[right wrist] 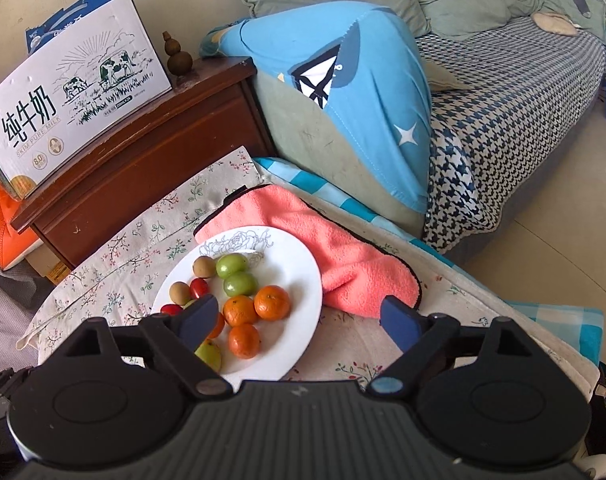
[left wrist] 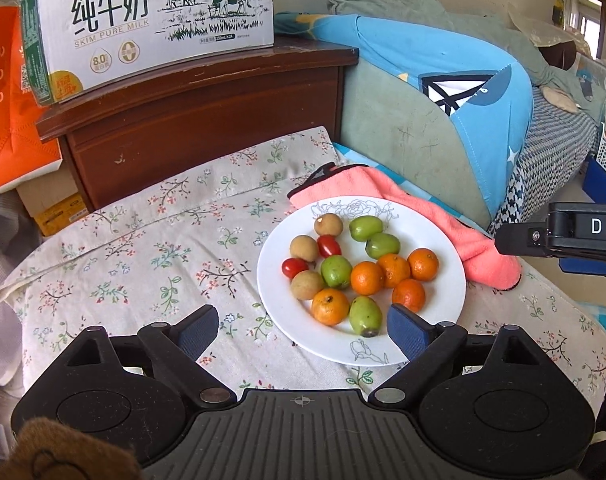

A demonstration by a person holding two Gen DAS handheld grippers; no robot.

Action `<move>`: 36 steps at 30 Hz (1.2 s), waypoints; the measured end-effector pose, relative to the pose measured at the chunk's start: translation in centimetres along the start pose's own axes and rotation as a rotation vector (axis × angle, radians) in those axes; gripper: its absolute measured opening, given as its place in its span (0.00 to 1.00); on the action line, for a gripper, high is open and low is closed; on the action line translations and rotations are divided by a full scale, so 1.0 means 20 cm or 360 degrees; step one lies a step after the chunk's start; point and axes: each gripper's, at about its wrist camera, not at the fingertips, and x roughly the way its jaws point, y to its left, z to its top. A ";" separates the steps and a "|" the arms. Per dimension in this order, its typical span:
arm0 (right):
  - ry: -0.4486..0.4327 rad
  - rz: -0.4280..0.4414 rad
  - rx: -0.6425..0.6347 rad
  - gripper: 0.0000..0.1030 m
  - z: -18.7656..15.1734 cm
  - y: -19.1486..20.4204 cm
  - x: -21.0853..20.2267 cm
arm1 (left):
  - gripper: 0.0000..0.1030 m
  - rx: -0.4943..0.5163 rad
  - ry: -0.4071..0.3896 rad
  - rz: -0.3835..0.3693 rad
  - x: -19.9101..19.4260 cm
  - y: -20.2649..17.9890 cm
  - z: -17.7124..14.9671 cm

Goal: Organize fruits

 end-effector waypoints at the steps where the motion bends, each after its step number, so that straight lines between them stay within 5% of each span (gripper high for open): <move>1: 0.0000 0.0000 -0.0005 0.86 -0.02 0.00 -0.02 | 0.90 0.0000 -0.0007 0.0005 -0.01 0.01 -0.01; 8: -0.0025 0.0034 -0.0038 0.91 -0.13 0.02 -0.11 | 0.93 -0.0125 -0.0059 -0.0032 -0.10 0.07 -0.07; 19: 0.0026 -0.0006 -0.0207 0.94 -0.24 0.14 -0.13 | 0.93 -0.0413 0.0026 -0.0027 -0.09 0.23 -0.10; 26: 0.0105 0.0030 -0.0260 0.95 -0.32 0.21 -0.14 | 0.93 -0.0323 0.0035 0.0052 -0.07 0.21 -0.02; 36: 0.0102 -0.0062 -0.0197 0.96 -0.22 0.20 -0.09 | 0.93 -0.0124 0.0034 0.0129 0.00 0.15 0.07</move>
